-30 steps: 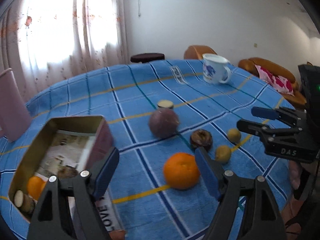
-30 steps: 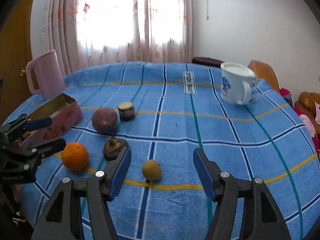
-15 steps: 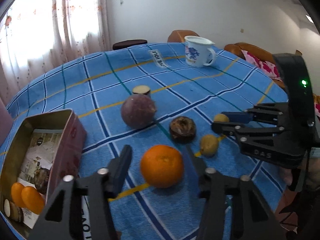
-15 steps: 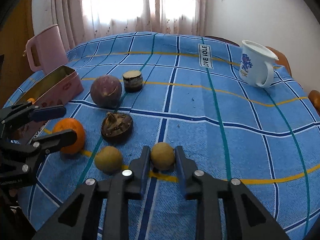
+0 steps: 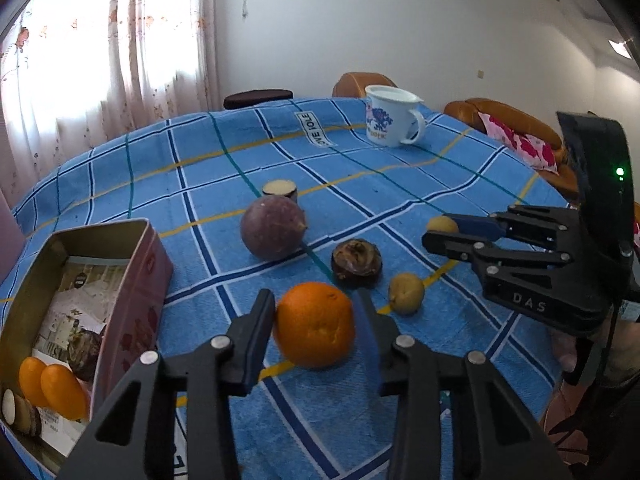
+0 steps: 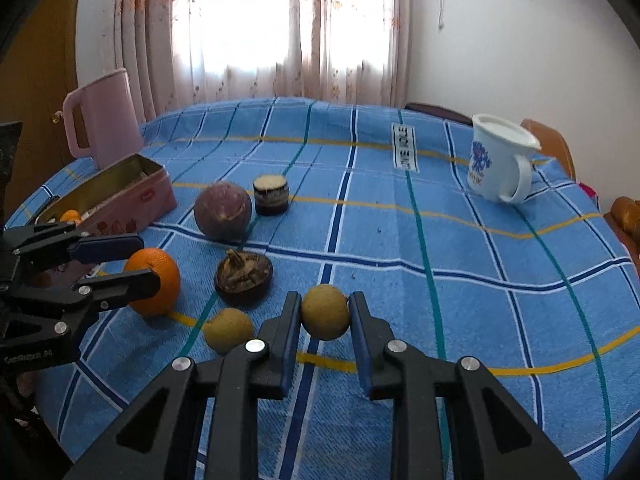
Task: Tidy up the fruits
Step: 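Grasp another orange with the left tool while the right tool grasps a longan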
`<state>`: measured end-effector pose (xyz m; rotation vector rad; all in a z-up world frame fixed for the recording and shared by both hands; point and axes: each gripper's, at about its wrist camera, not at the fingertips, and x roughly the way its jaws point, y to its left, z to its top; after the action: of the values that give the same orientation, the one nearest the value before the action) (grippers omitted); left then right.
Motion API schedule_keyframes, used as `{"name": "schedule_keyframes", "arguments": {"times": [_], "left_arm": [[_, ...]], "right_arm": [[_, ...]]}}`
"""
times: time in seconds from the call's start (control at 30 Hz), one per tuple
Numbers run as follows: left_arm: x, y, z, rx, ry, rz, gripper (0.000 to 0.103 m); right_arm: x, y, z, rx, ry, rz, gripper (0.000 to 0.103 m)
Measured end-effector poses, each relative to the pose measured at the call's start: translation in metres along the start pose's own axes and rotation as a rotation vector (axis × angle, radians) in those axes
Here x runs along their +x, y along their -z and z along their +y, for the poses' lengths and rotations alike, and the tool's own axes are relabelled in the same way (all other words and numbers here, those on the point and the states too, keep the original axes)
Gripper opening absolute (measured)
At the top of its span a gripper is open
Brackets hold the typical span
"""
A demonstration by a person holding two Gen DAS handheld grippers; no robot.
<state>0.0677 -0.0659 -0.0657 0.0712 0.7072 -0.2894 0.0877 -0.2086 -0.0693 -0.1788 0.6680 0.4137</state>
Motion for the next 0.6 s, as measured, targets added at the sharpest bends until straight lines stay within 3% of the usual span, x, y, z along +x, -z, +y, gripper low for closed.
{"name": "schedule_keyframes", "arguments": {"times": [0.6], "left_arm": [[-0.02, 0.006, 0.004, -0.011, -0.039, -0.102, 0.041]], "right_arm": [[-0.027, 0.004, 0.005, -0.019, 0.012, -0.155, 0.026]]}}
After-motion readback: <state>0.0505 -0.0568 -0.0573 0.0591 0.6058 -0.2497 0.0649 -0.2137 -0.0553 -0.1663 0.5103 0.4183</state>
